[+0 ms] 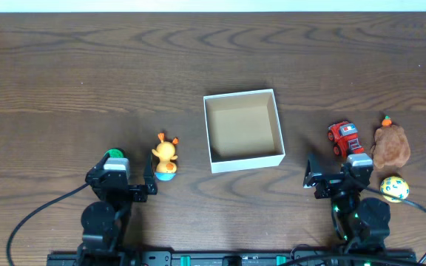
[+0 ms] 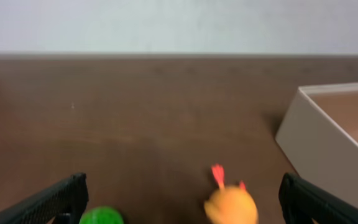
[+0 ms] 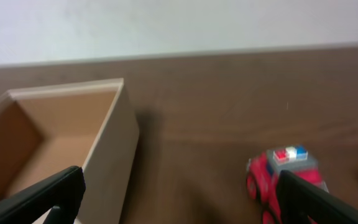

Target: Pack container

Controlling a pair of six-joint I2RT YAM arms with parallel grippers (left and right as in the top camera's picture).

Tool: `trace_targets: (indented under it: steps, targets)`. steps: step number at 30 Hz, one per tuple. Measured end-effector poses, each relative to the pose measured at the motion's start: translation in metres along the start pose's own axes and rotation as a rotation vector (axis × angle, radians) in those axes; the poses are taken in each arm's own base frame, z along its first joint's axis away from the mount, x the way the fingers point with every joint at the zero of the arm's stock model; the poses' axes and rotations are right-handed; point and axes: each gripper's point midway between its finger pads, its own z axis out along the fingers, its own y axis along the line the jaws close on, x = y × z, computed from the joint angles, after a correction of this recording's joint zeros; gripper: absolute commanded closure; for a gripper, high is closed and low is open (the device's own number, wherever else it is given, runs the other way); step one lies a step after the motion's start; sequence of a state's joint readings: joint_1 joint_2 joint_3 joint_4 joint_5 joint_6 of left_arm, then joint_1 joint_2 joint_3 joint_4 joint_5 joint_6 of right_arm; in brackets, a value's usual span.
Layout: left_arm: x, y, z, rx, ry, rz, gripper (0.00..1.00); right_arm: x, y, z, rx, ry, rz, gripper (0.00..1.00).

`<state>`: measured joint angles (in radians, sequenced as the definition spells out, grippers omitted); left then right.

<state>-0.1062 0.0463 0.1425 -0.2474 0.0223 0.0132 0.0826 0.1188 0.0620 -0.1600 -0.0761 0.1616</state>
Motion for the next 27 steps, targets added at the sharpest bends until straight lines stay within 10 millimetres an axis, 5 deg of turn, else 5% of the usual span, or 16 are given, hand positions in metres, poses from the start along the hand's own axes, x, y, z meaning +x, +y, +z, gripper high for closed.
trace_targets:
  steps: [10,19,20,22,23,25,27]
  targets:
    - [-0.055,-0.001,-0.036,-0.027,0.298,-0.042,0.02,-0.046,0.008,-0.002,0.033,0.265,-0.028,0.01]
    - [-0.057,-0.002,-0.032,-0.069,0.677,-0.061,0.02,-0.045,0.008,0.012,0.068,0.79,-0.066,0.01]
    - [-0.055,-0.002,-0.029,-0.072,0.698,-0.062,0.02,-0.047,0.009,0.021,0.062,0.814,-0.061,0.1]
    - [-0.047,-0.001,-0.024,-0.077,0.746,-0.062,0.02,-0.047,0.011,0.037,0.036,0.838,-0.061,0.62]
    - [-0.042,-0.001,-0.023,-0.08,0.774,-0.061,0.02,-0.044,0.012,0.044,0.029,0.851,-0.052,0.8]
    - [-0.036,-0.001,-0.021,-0.084,0.811,-0.059,0.02,-0.034,0.012,0.053,0.019,0.887,-0.043,0.99]
    - [-0.032,-0.001,-0.02,-0.086,0.83,-0.058,0.02,-0.022,0.011,0.059,0.017,0.929,-0.032,0.99]
